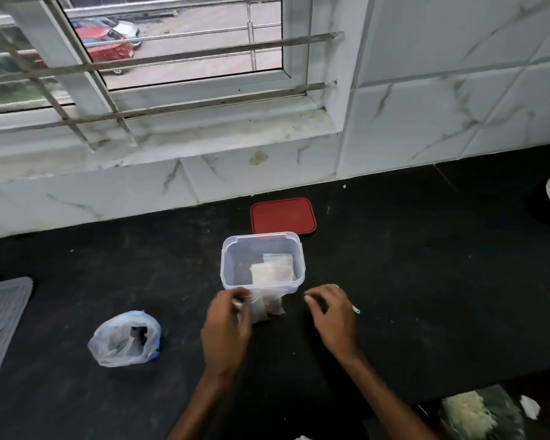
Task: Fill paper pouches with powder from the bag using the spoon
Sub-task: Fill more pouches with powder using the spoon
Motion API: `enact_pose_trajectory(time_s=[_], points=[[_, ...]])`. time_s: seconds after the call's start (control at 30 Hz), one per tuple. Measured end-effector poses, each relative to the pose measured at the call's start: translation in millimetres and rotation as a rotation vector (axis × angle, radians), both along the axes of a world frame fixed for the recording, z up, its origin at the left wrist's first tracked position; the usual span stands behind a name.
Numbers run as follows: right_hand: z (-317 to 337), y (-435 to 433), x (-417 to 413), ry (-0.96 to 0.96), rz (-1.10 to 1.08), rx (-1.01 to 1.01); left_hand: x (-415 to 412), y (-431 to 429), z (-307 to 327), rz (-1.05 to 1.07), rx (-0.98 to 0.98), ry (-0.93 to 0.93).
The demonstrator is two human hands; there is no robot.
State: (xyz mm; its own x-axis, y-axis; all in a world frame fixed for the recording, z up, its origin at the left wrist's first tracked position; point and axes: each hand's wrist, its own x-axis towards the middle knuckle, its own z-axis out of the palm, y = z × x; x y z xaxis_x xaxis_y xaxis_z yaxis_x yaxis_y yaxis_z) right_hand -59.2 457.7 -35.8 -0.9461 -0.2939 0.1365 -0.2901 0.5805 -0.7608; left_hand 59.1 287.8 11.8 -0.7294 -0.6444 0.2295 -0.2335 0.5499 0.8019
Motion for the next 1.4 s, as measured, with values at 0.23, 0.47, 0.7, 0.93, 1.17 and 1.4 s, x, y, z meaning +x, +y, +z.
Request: enact_pose_trajectory(time_s=[0.23,0.47,0.7,0.93,1.17,1.4], points=[[10.4,-64.0,24.0,-0.242,0.189,-0.094,20.0,-53.8,-35.0,-0.032,0.266,-0.158],[12.7,-67.8,24.1,-0.299,0.124,-0.113,11.1,-44.7,-36.0,-0.003,0.313,-0.126],[7.5,-65.0,36.5,-0.278,0.109,-0.112,19.7,-41.2,-36.7,-0.088,0.296,-0.134],[10.3,-63.1,39.1,-0.155,0.151,0.064,17.3,-35.0,-35.4,-0.065,0.146,-0.249],[29.2,-71.1,40.0,-0.057,0.407,0.196,15.3,-33.7,-34.6,-0.082,0.052,-0.231],[26.0,-77.8,38.9,0.114,0.398,0.257,17.3,-30.6,-34.1,-0.096,0.183,-0.204]])
